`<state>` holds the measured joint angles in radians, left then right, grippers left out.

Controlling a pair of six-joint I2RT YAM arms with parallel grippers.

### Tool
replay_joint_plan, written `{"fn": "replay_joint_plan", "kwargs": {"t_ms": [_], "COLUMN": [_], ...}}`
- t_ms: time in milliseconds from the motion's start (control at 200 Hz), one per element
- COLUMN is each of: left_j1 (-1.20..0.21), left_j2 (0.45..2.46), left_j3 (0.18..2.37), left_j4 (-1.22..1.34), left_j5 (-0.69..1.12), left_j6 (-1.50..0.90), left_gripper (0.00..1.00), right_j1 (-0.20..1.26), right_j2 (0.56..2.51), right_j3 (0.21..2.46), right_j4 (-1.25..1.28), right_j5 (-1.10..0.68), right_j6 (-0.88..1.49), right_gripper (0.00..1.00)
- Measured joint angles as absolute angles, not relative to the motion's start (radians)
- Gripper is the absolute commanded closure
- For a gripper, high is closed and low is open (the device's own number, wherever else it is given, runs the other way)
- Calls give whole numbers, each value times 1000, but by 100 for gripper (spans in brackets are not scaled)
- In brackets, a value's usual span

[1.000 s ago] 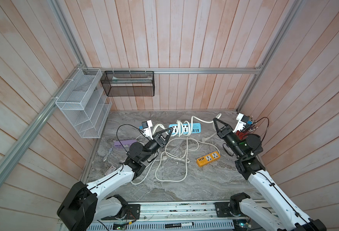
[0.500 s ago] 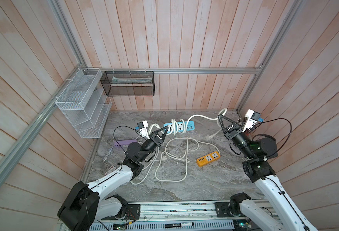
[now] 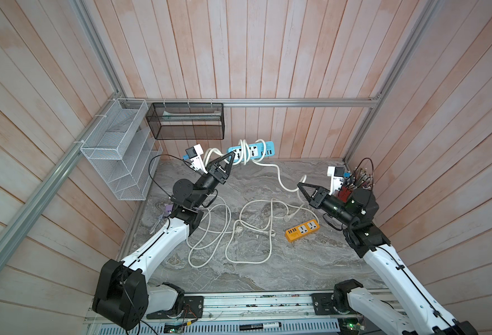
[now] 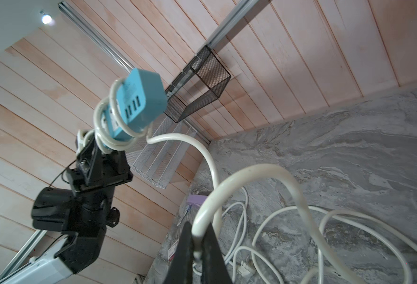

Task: Unwrap the cord wrapped around the power strip
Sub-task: Unwrap the power cord from the power strip.

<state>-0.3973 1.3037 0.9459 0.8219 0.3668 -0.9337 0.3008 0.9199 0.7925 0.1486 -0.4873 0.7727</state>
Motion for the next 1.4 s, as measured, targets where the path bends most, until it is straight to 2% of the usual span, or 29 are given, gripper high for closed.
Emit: {"fn": "replay_joint_plan", "kwargs": {"t_ms": [240, 430, 675, 850, 1070, 1400], "left_j1": [-405, -432, -455, -453, -413, -375], "left_j2": [1286, 1198, 1174, 1172, 1225, 1347], "left_j3": [960, 816, 612, 572, 591, 787], "left_j4": [763, 732, 722, 690, 749, 783], "left_j5": [469, 472, 448, 393, 350, 339], "left_j6": [-985, -1016, -1049, -1024, -991, -960], "left_gripper": [100, 100, 100, 100, 100, 100], "right_j1": [299, 282, 246, 215, 187, 183], "right_j2": [1113, 1238, 1217, 1136, 1002, 970], "right_j3": [791, 828, 869, 913, 938, 994], "right_j4": [245, 369, 567, 613, 540, 139], "right_j5": [-342, -266, -280, -350, -469, -597], "right_j6": [693, 680, 746, 805, 830, 720], "right_gripper": [100, 100, 100, 100, 100, 100]}}
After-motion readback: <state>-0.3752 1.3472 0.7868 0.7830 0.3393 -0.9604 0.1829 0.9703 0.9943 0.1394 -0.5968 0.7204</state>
